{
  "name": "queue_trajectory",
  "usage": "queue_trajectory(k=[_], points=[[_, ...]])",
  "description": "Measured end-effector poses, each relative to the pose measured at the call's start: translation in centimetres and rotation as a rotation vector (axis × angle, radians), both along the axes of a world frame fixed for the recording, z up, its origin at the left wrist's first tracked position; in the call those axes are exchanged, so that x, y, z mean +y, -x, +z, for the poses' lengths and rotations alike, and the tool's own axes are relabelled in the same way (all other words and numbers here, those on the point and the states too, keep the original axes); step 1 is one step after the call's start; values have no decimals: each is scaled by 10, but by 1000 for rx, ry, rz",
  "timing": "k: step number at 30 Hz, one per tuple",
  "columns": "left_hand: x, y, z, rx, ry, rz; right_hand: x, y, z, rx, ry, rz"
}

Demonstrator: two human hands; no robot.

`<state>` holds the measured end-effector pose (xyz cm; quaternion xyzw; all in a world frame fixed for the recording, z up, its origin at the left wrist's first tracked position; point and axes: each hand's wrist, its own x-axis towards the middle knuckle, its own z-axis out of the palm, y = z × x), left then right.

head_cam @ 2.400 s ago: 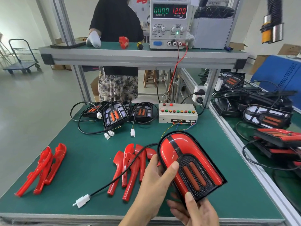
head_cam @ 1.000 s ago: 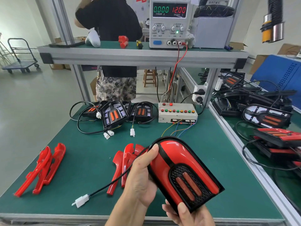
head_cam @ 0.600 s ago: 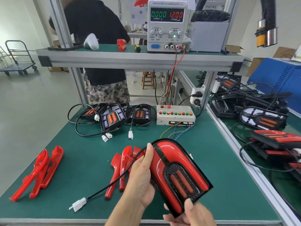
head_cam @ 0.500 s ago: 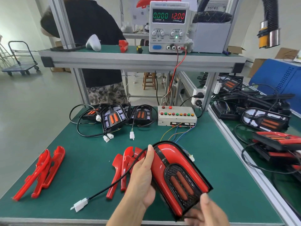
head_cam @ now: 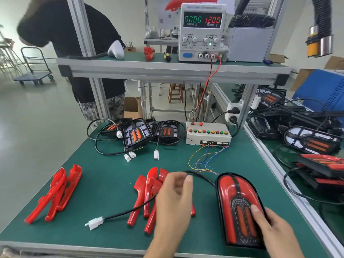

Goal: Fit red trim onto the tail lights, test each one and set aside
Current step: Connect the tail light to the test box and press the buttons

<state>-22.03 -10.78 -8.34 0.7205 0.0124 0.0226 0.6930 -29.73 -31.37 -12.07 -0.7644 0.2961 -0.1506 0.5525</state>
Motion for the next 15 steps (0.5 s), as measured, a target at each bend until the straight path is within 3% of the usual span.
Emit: queue_trajectory(k=[3,7,11,15], points=[[53,9,-14,-175,-407,258,-14,3,1,63,-1,44],[120,7,-30,13,-869,337,-18,0,3,123,32,97],[165,2,-39,146,-1098,314,-13,-1,7,187,73,147],[176,-1,-40,183,-1147,287,-12,0,13,224,102,180]])
